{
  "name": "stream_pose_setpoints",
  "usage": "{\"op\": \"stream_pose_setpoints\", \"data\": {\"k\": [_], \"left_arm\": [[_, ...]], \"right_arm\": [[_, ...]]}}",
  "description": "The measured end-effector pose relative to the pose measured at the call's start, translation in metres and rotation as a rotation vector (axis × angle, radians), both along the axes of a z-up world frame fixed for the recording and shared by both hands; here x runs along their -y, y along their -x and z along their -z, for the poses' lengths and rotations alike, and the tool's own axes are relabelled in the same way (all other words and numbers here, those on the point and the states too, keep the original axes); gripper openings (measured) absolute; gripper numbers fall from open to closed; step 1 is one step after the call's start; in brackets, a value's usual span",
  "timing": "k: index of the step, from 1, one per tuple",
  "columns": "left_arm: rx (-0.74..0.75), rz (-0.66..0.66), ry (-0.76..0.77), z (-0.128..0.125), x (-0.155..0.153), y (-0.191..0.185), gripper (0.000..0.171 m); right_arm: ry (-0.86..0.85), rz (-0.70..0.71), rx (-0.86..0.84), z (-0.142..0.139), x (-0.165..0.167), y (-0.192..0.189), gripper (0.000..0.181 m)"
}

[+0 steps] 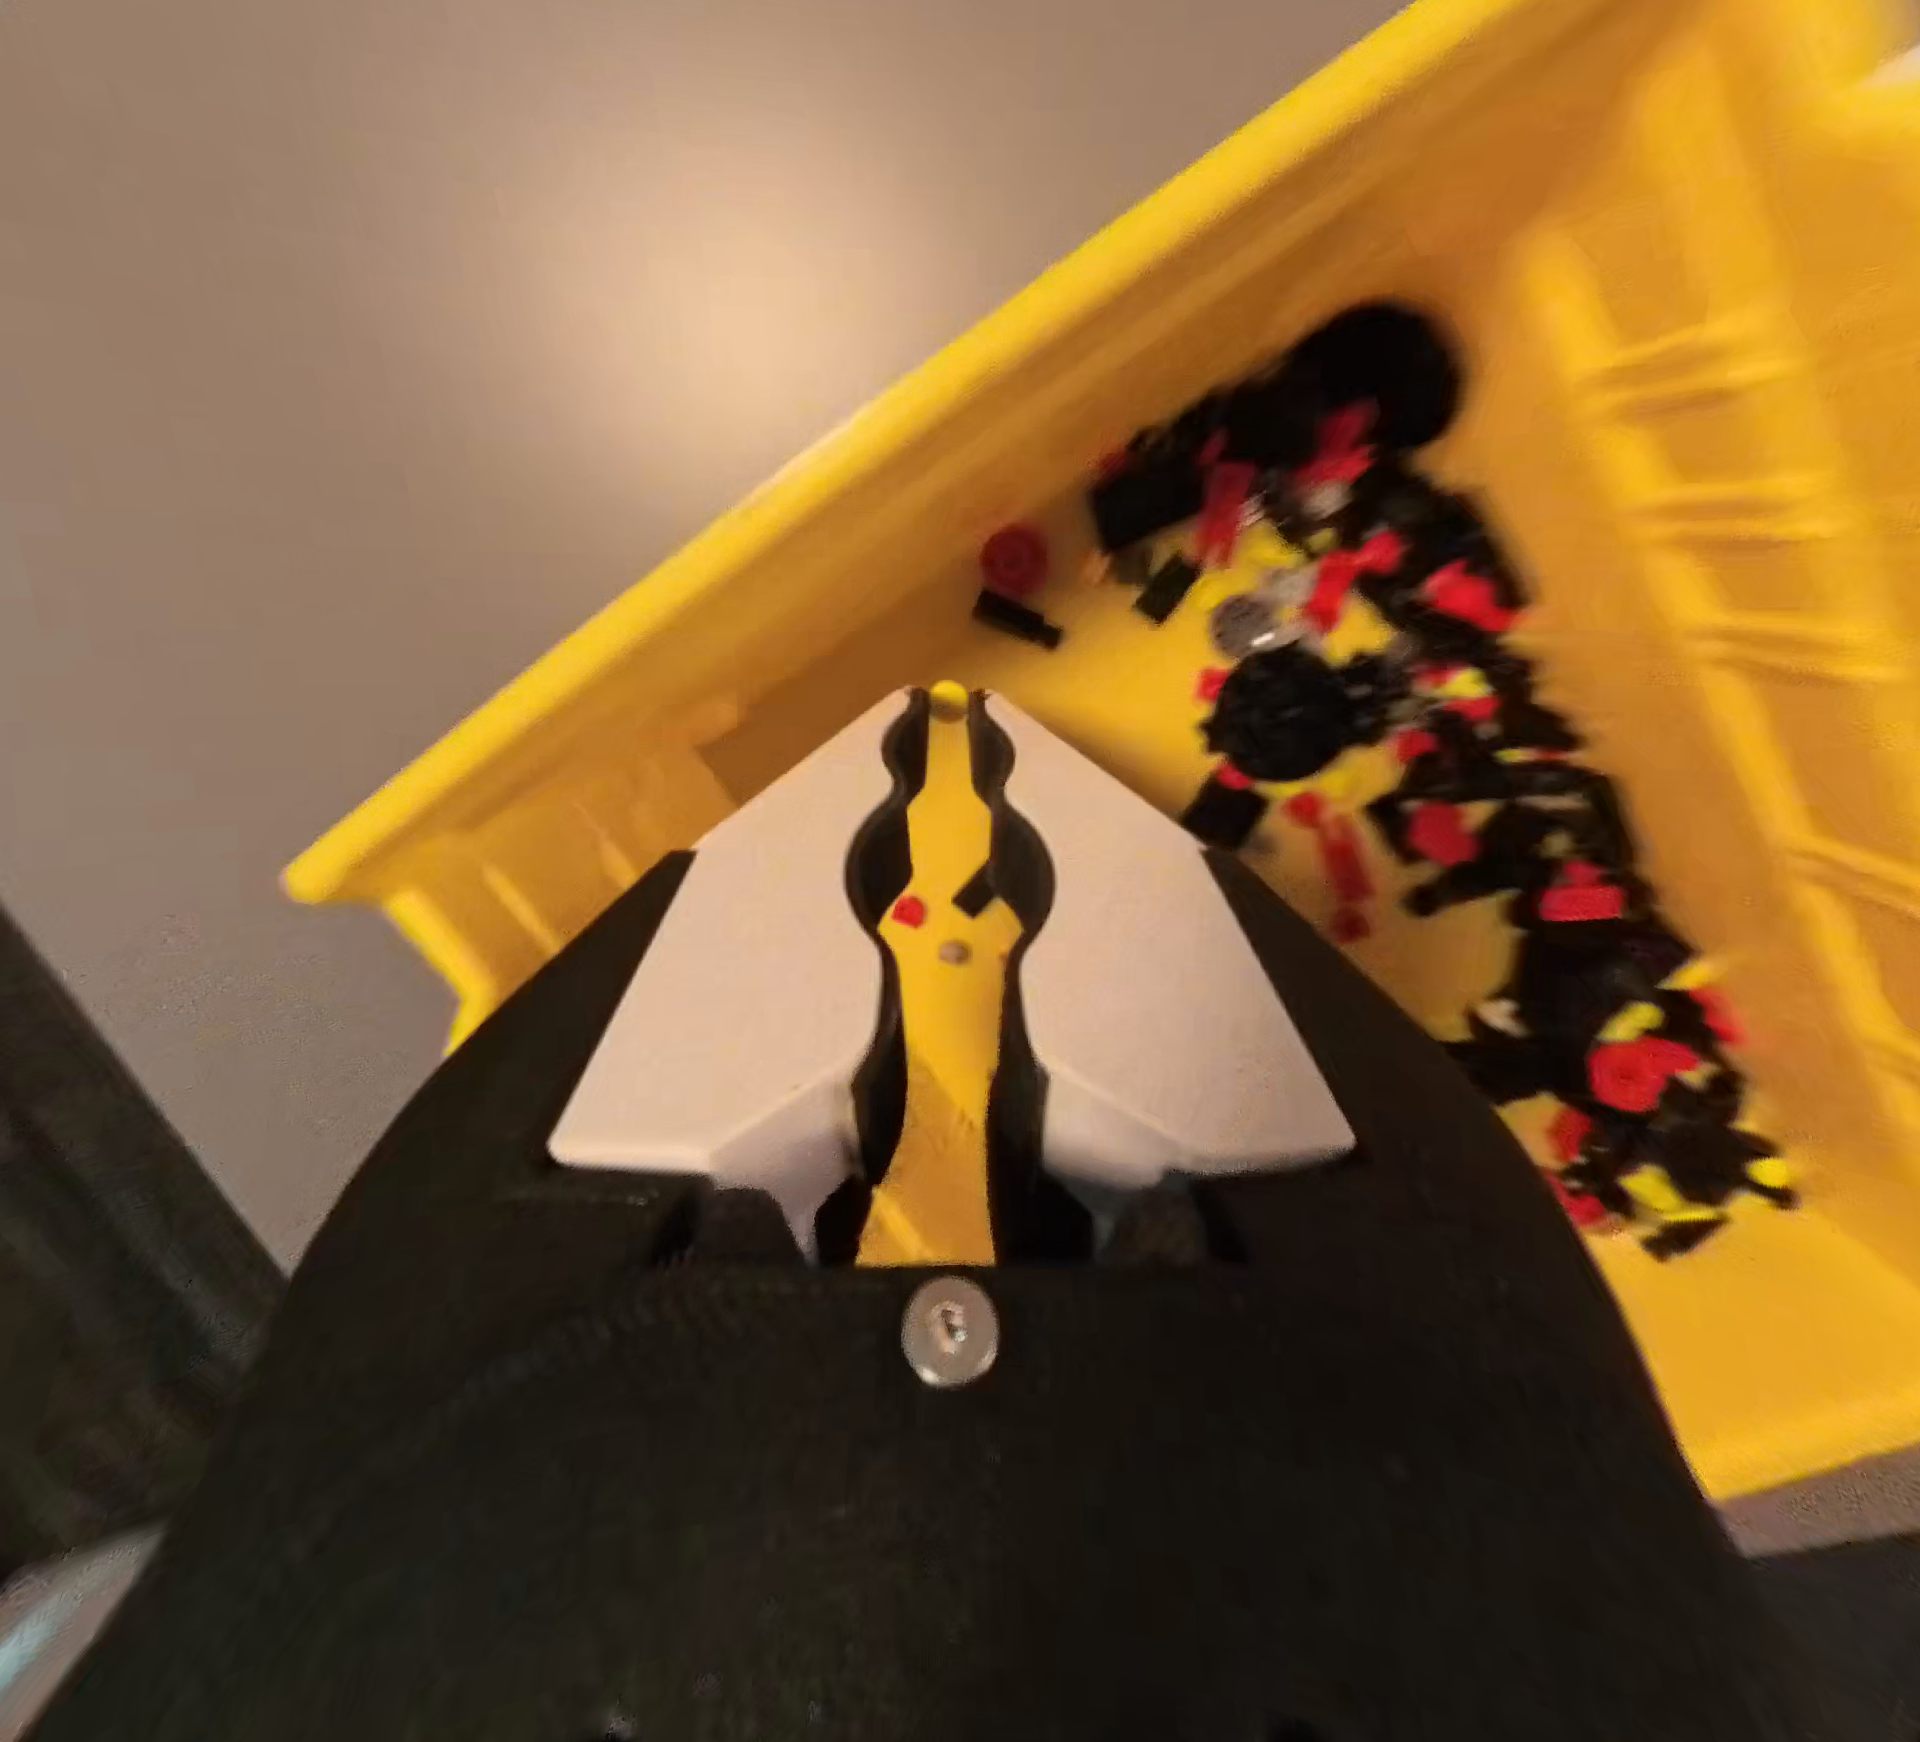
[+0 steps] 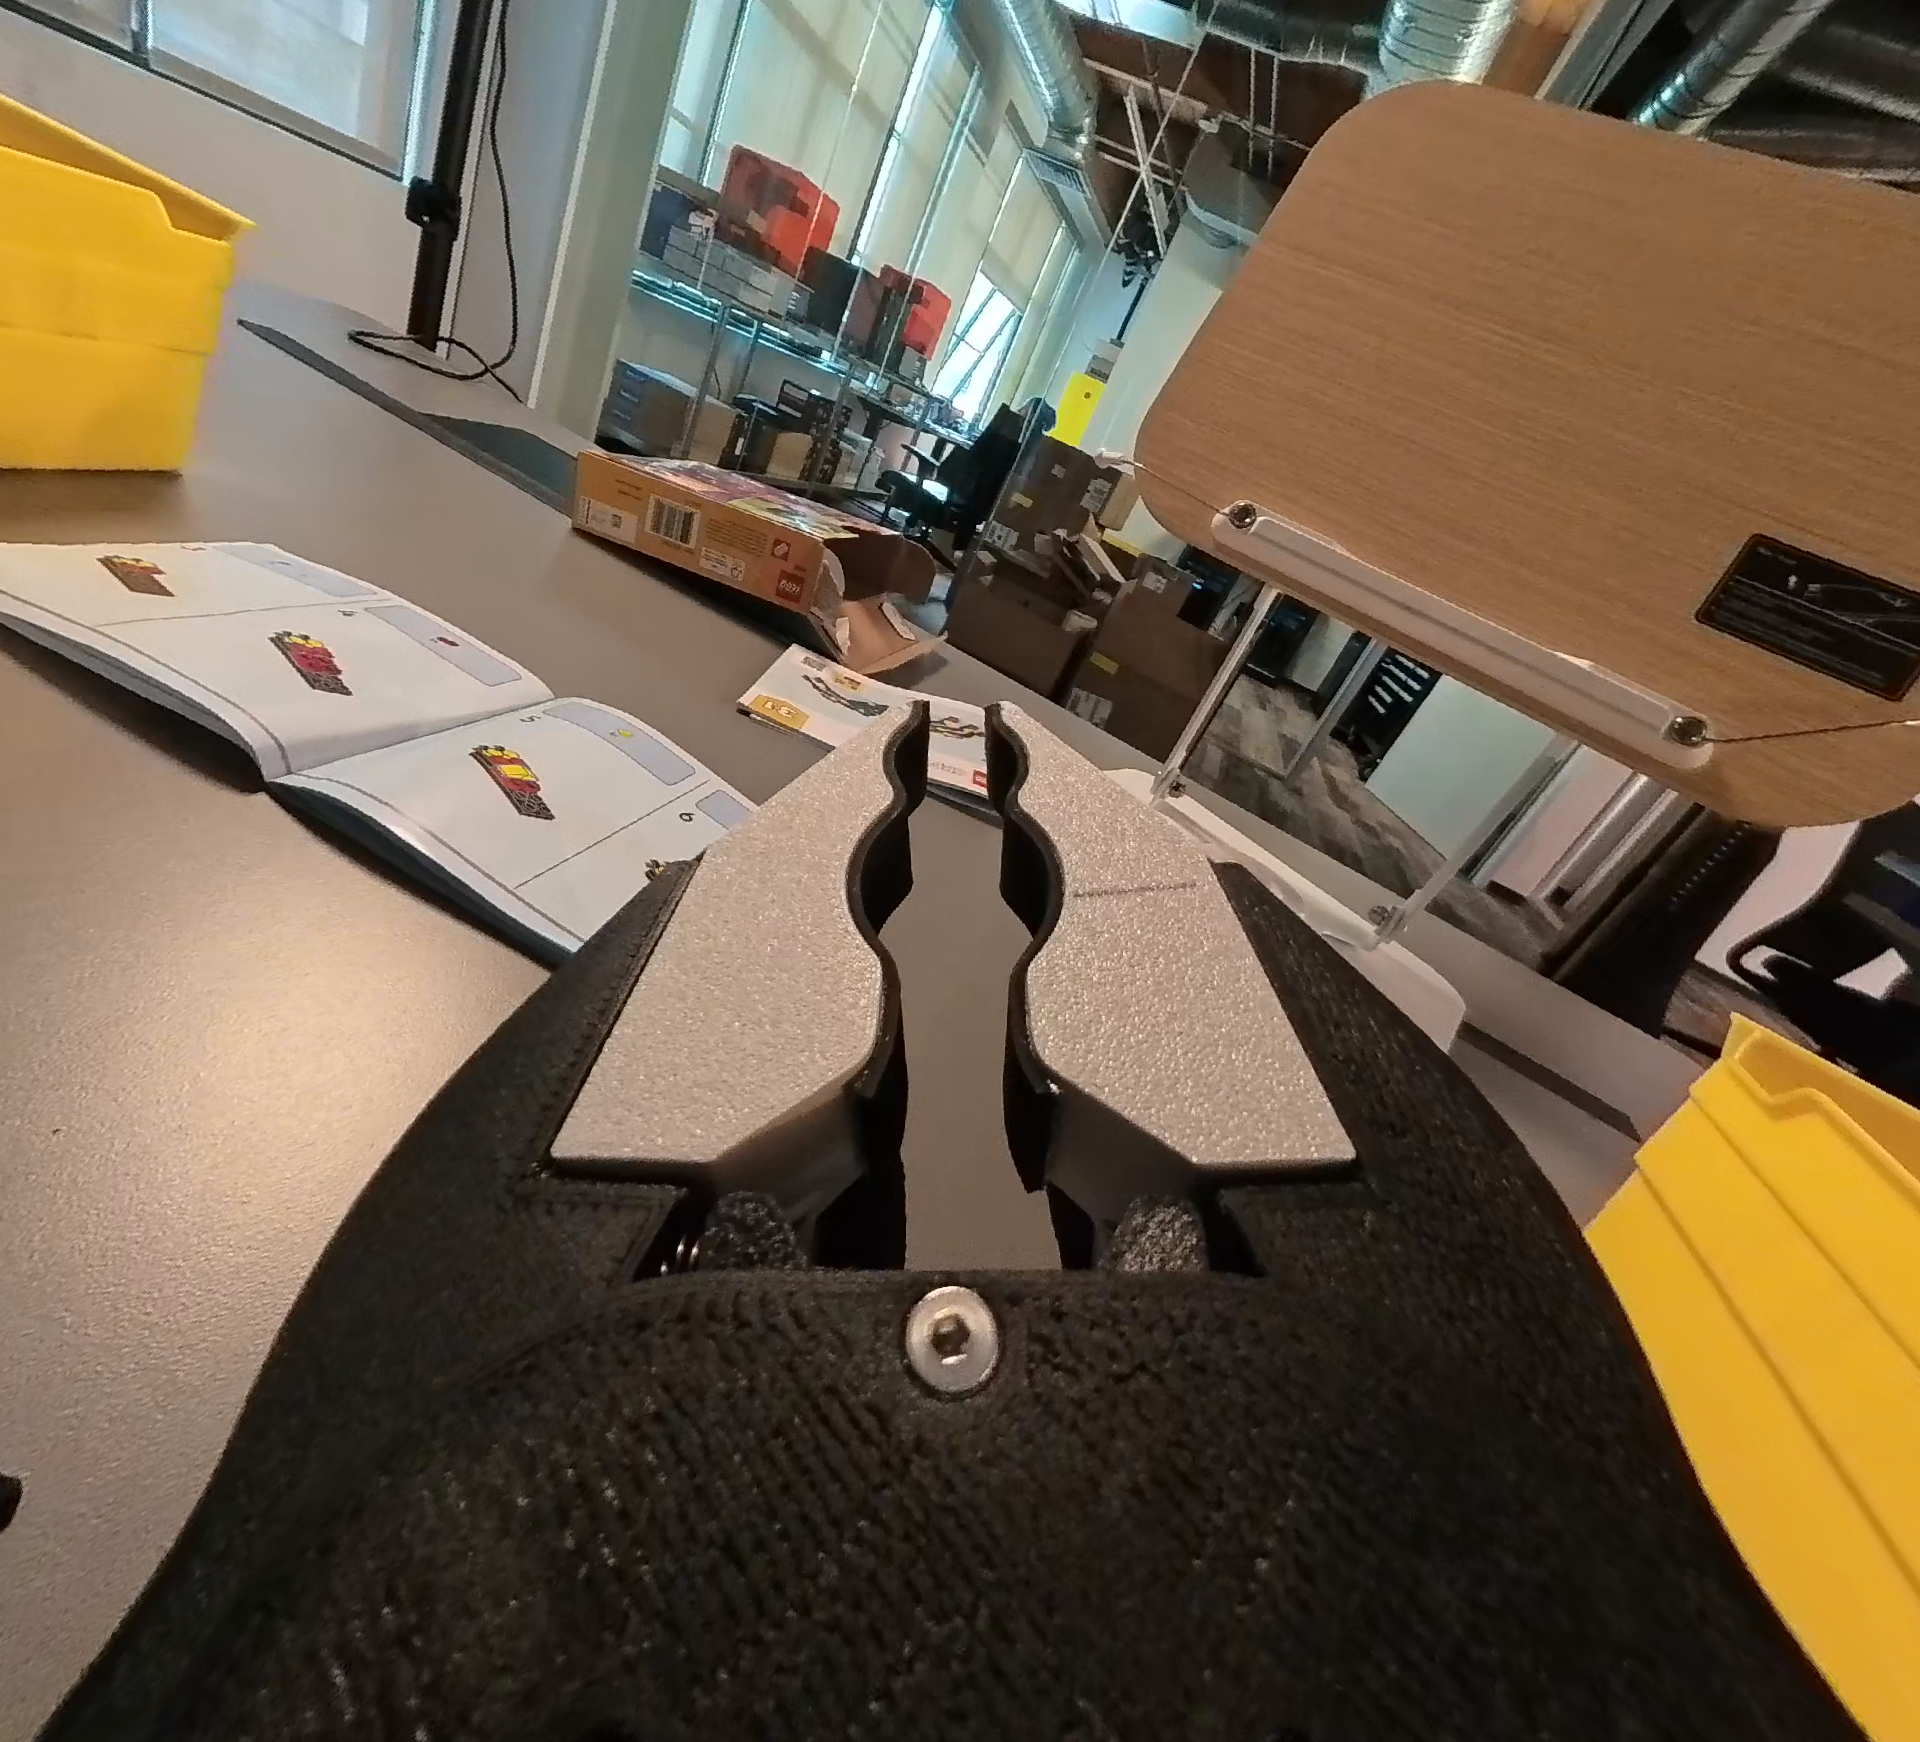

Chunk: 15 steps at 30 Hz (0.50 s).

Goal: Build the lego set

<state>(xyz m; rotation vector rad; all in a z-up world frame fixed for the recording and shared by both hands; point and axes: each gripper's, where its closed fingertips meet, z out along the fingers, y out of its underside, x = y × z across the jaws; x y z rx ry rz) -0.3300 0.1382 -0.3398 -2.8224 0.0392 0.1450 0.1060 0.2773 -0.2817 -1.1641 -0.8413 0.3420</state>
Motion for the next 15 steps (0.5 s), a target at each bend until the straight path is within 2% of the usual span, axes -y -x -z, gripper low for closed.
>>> {"op": "stream_pose_setpoints", "data": {"k": [2, 4, 6, 8, 10, 13, 15], "left_arm": [[0.014, 0.071, -0.164, -0.046, -0.017, -0.030, 0.007], [0.046, 0.193, -0.302, -0.090, -0.030, -0.078, 0.006], [0.072, 0.346, -0.377, -0.116, -0.036, -0.135, 0.007], [0.103, 0.507, -0.377, -0.118, -0.035, -0.193, 0.007], [0.117, 0.642, -0.368, -0.110, -0.032, -0.241, 0.007], [0.164, 0.771, -0.339, -0.092, -0.028, -0.291, 0.006], [0.198, 0.810, -0.269, -0.073, -0.026, -0.311, 0.006]], "right_arm": [[0.001, -0.002, -0.001, 0.000, 0.000, 0.000, 0.008], [0.002, -0.005, -0.001, 0.000, 0.000, 0.001, 0.008], [0.002, -0.008, 0.000, 0.000, 0.001, 0.001, 0.008], [0.003, -0.014, 0.000, 0.000, 0.002, 0.001, 0.008], [0.006, -0.025, -0.001, 0.000, 0.003, 0.002, 0.008], [0.012, -0.038, -0.003, 0.000, 0.003, 0.003, 0.008], [0.014, -0.044, -0.002, 0.000, 0.004, 0.003, 0.008]]}}
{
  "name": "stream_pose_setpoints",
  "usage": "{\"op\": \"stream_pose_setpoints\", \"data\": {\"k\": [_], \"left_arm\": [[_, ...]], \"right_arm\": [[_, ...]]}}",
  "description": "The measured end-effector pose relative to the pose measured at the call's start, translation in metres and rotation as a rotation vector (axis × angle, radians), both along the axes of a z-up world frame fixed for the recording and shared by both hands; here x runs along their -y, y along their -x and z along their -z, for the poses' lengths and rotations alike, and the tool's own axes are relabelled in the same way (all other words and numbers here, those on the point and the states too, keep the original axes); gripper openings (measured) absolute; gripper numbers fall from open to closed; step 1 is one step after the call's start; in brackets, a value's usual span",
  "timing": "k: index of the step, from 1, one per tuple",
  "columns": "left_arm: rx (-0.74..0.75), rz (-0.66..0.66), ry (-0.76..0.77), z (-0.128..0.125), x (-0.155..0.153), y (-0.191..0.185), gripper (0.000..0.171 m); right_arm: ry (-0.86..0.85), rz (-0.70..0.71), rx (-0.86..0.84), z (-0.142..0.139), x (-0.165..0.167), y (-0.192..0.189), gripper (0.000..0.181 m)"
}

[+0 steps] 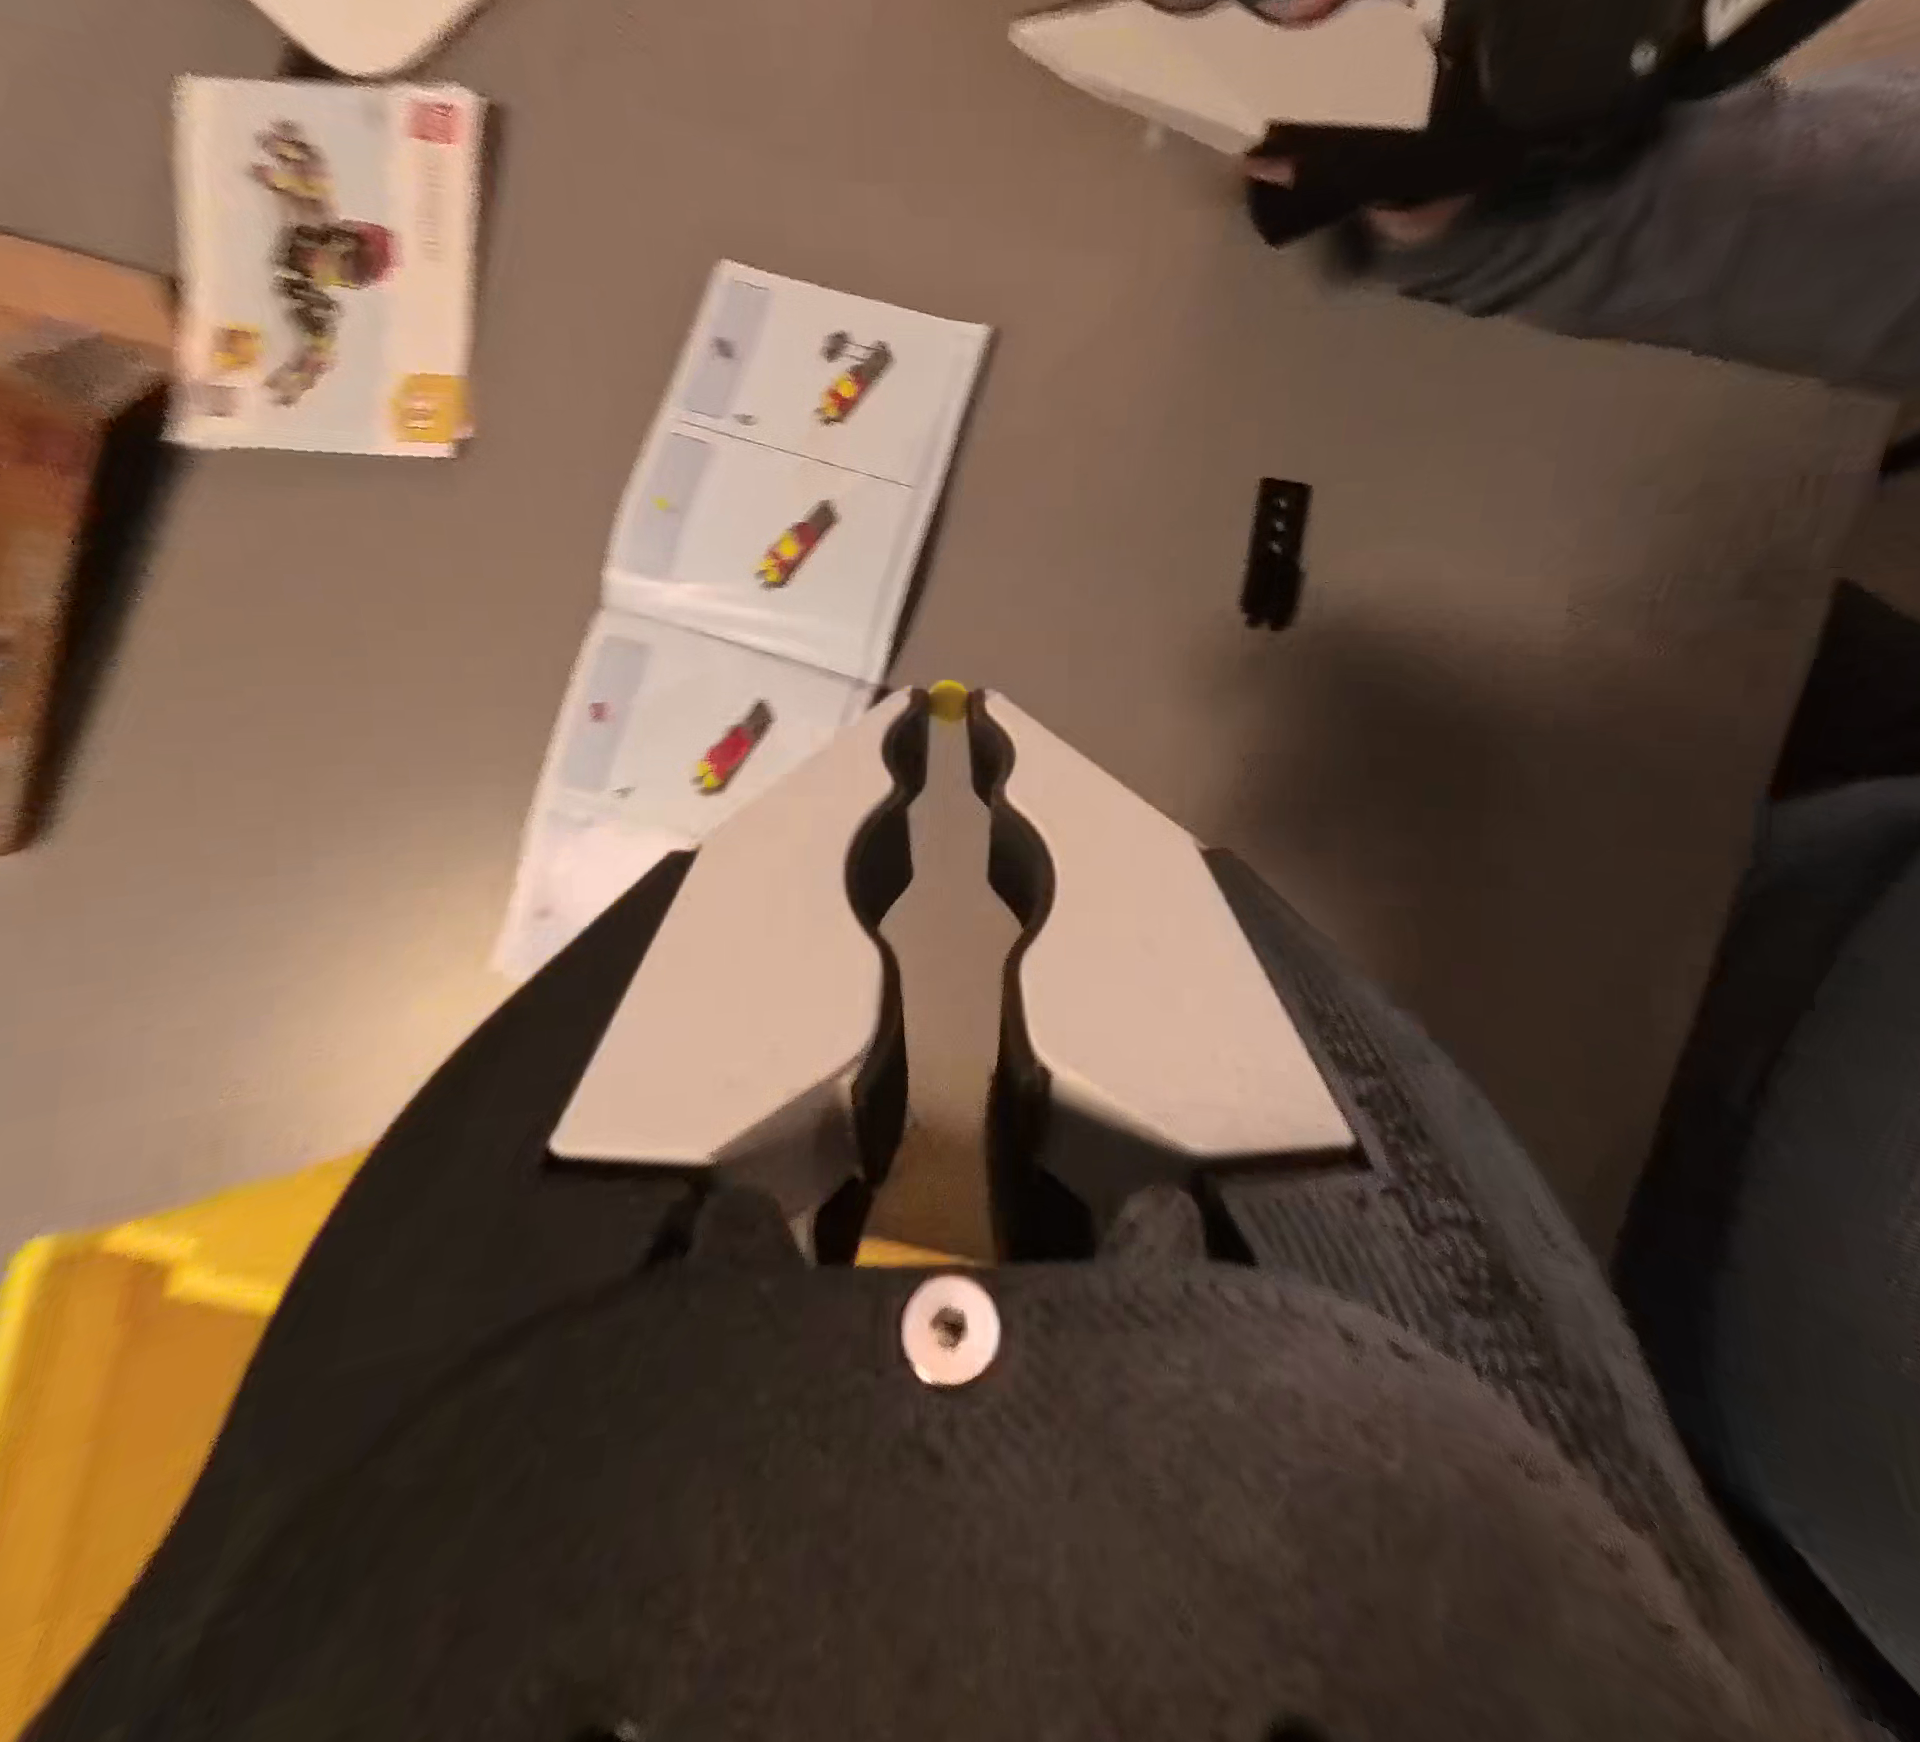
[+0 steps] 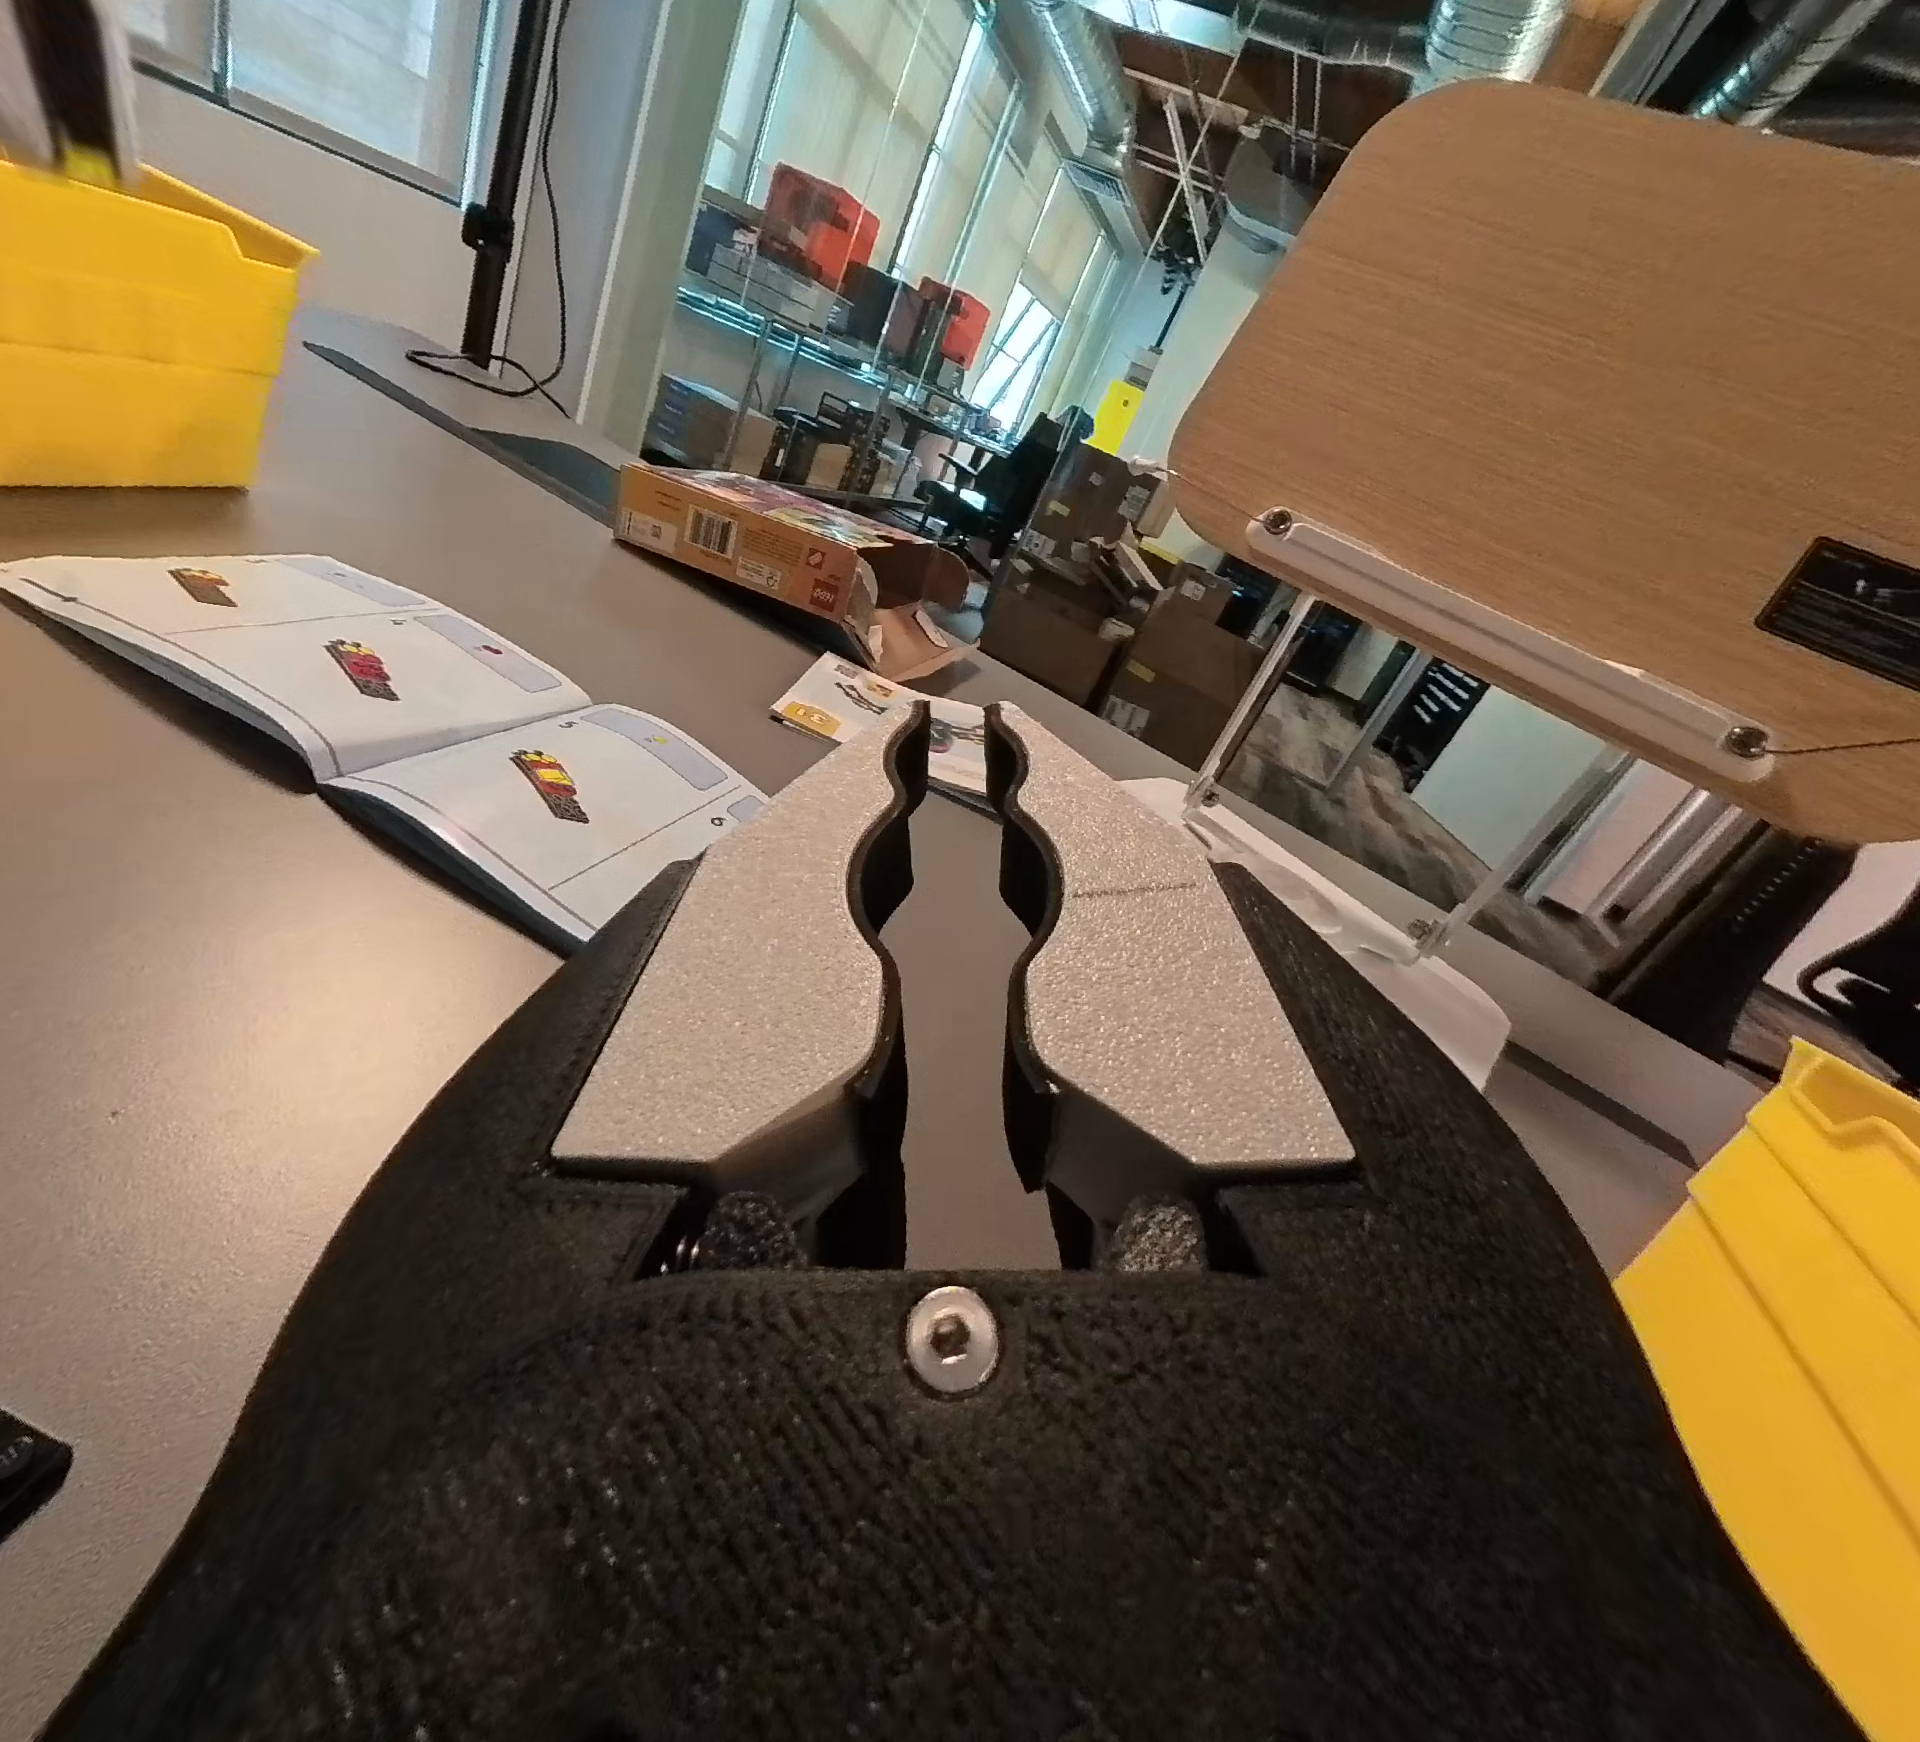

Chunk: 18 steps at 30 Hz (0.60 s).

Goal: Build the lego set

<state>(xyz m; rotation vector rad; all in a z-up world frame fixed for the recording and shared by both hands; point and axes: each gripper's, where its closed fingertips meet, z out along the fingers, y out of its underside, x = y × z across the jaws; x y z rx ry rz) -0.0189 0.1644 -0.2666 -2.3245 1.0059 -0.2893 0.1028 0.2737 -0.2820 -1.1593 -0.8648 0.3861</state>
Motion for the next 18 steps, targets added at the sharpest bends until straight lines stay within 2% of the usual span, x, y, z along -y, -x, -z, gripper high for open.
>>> {"op": "stream_pose_setpoints", "data": {"k": [5, 8, 15, 18], "left_arm": [[-0.138, 0.075, 0.230, 0.073, 0.008, -0.019, 0.007], [-0.214, 0.110, 0.296, 0.103, 0.015, -0.023, 0.007], [-0.248, 0.113, 0.346, 0.125, 0.017, -0.026, 0.008], [-0.248, 0.101, 0.357, 0.128, 0.017, -0.025, 0.018]], "right_arm": [[-0.002, -0.022, 0.014, 0.001, 0.003, 0.003, 0.008], [-0.003, -0.033, 0.020, 0.002, 0.004, 0.005, 0.008], [-0.004, -0.044, 0.031, 0.003, 0.005, 0.007, 0.008], [-0.006, -0.046, 0.038, 0.004, 0.006, 0.008, 0.008]]}}
